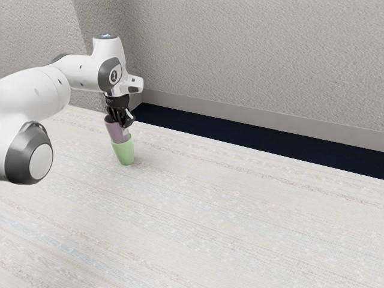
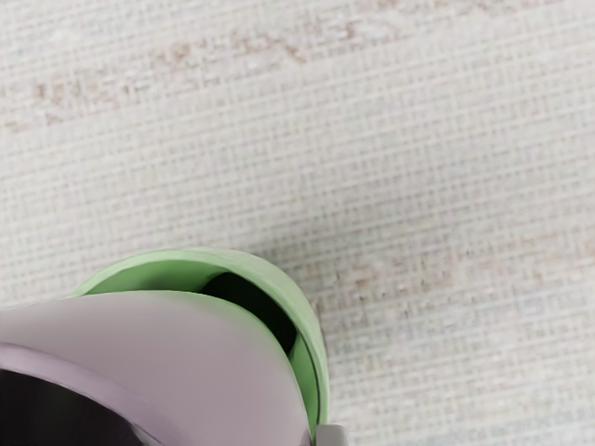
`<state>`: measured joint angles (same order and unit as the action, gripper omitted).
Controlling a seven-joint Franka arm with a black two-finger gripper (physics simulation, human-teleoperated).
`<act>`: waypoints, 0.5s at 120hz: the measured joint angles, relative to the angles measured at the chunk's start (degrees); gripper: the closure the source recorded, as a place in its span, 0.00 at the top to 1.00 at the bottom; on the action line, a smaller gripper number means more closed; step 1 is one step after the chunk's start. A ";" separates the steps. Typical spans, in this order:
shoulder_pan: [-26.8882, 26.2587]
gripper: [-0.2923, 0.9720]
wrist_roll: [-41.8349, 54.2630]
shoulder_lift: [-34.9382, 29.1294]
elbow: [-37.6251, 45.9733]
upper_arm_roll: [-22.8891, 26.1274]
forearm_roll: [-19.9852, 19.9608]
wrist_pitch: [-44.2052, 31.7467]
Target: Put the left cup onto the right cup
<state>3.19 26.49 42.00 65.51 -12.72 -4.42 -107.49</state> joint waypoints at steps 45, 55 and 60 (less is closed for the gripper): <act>0.06 0.34 -0.17 0.60 0.00 -0.02 -0.37 -0.22; 0.06 0.48 -0.21 0.61 0.00 -0.02 -0.43 -0.16; 0.06 0.53 -0.23 0.63 -0.03 -0.02 -0.45 -0.13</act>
<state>3.25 26.27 42.63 65.48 -12.74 -4.87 -107.62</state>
